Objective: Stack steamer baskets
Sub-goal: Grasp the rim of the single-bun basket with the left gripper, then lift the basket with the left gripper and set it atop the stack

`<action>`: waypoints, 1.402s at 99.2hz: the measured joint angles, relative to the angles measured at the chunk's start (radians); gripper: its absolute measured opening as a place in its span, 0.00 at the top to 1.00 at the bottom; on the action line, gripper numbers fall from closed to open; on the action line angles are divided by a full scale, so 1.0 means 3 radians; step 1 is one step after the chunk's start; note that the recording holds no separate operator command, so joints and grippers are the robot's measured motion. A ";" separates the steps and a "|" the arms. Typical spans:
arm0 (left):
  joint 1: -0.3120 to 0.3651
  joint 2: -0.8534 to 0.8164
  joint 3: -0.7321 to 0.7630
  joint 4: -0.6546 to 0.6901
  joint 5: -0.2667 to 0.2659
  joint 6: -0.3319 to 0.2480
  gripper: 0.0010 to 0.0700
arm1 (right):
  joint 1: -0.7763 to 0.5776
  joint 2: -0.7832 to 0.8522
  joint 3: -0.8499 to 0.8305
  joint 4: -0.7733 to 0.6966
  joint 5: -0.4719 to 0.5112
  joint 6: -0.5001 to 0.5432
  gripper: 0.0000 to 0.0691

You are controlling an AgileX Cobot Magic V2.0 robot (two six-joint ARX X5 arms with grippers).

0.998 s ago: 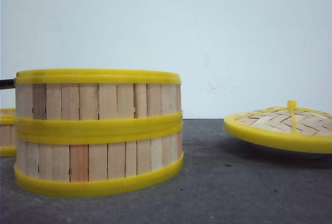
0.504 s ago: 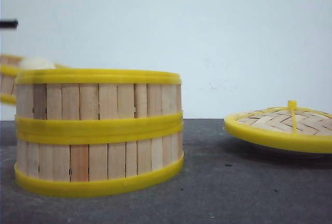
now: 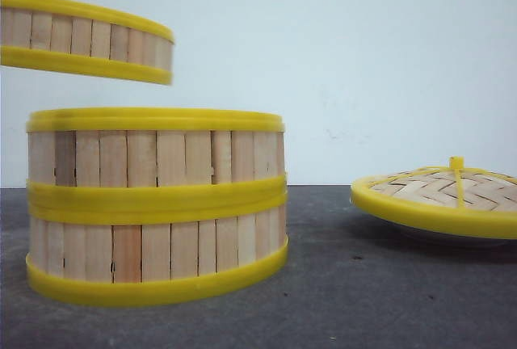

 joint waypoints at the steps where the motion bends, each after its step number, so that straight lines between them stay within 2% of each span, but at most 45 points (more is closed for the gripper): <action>1: -0.0019 0.0000 0.0000 -0.0008 0.0000 0.0009 0.98 | 0.0000 0.0000 0.0000 0.0003 0.0000 0.0000 0.52; 28: -0.0516 -0.0287 -0.0056 -0.0167 -0.0050 0.0085 0.98 | 0.0000 0.0000 0.0000 0.0029 0.0000 -0.0009 0.52; 41: -0.0650 -0.0655 -0.0239 -0.0106 -0.0168 0.0089 0.98 | 0.0000 0.0000 0.0000 0.0053 -0.0001 -0.0018 0.52; 55: -0.0727 -0.1090 -0.0759 0.0153 -0.0210 0.0078 0.98 | 0.0000 0.0000 0.0000 0.0072 -0.0001 -0.0042 0.52; 79: -0.0884 -0.1633 -0.1914 0.0697 -0.0209 -0.0061 0.98 | 0.0000 0.0000 0.0000 0.0074 -0.0003 -0.0058 0.52; 93: -0.1054 -0.1638 -0.2270 0.0871 -0.0189 -0.0084 0.98 | 0.0000 0.0000 0.0000 0.0102 -0.0004 -0.0061 0.52; 109: -0.1165 -0.1570 -0.2444 0.1127 -0.0173 -0.0154 0.98 | 0.0000 0.0000 0.0000 0.0103 -0.0003 -0.0067 0.52; 139: -0.1185 -0.1228 -0.2458 0.1353 -0.0150 -0.0238 0.98 | 0.0000 0.0001 -0.0001 0.0103 -0.0004 -0.0069 0.52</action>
